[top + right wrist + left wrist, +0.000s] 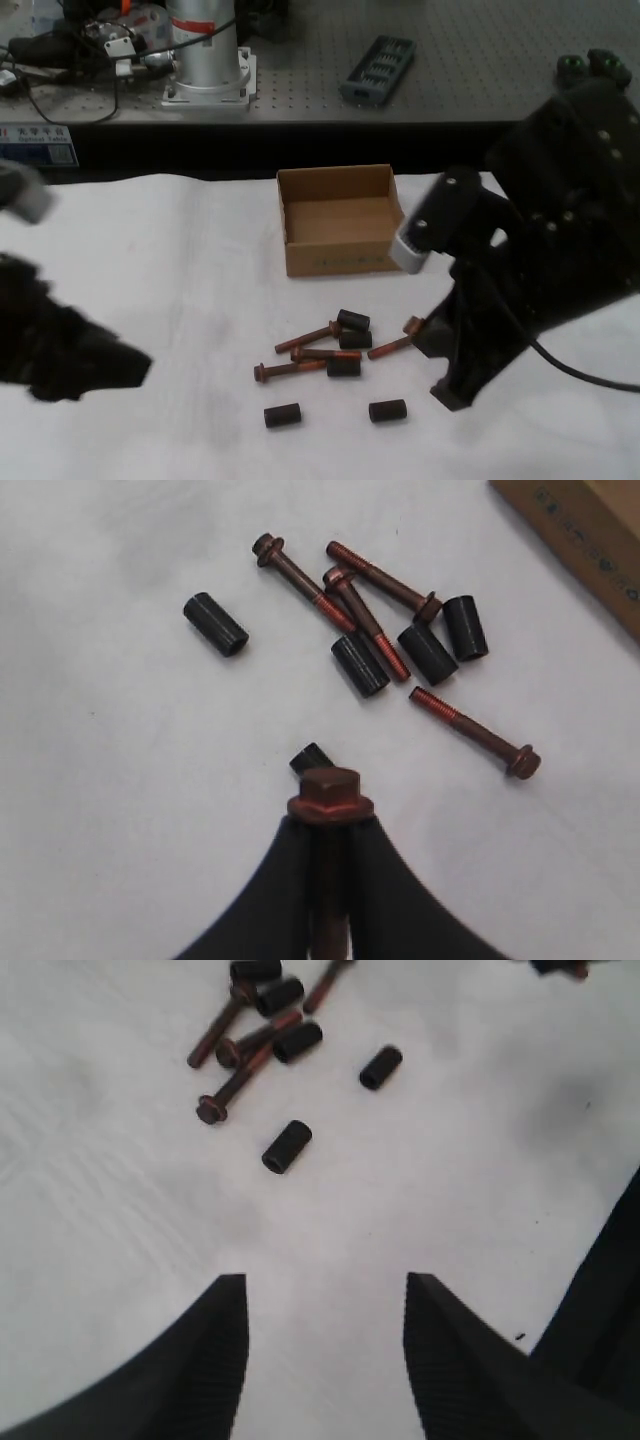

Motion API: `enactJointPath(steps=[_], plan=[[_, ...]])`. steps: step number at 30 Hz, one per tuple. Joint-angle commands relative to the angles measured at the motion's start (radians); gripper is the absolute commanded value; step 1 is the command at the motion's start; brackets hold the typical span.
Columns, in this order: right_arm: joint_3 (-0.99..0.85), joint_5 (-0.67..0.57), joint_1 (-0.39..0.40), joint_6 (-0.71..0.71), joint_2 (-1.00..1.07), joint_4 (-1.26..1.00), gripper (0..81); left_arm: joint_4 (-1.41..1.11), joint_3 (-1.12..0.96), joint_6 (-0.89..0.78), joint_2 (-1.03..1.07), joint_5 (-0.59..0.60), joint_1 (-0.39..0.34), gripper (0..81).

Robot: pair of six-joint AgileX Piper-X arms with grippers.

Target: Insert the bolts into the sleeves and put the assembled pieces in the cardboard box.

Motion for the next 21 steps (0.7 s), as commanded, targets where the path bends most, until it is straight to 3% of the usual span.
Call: enactJointPath(steps=[1, 6, 12, 17, 21], plan=[[0.071, -0.017, -0.001, 0.044, -0.062, -0.011, 1.9, 0.064, -0.151, 0.174, 0.192, -0.107, -0.128, 35.7], [0.178, -0.017, -0.001, 0.090, -0.170, -0.011, 1.9, 0.033, -0.209, 0.349, 0.339, -0.263, -0.271, 35.7], [0.245, -0.017, -0.001, 0.114, -0.279, -0.011, 1.9, -0.065, -0.210, 0.430, 0.488, -0.341, -0.392, 35.7], [0.262, -0.017, -0.001, 0.114, -0.320, -0.007, 1.9, -0.211, -0.210, 0.476, 0.594, -0.431, -0.456, 35.7], [0.262, -0.029, -0.001, 0.114, -0.322, -0.005, 1.9, -0.245, -0.210, 0.476, 0.652, -0.450, -0.466, 35.7]])
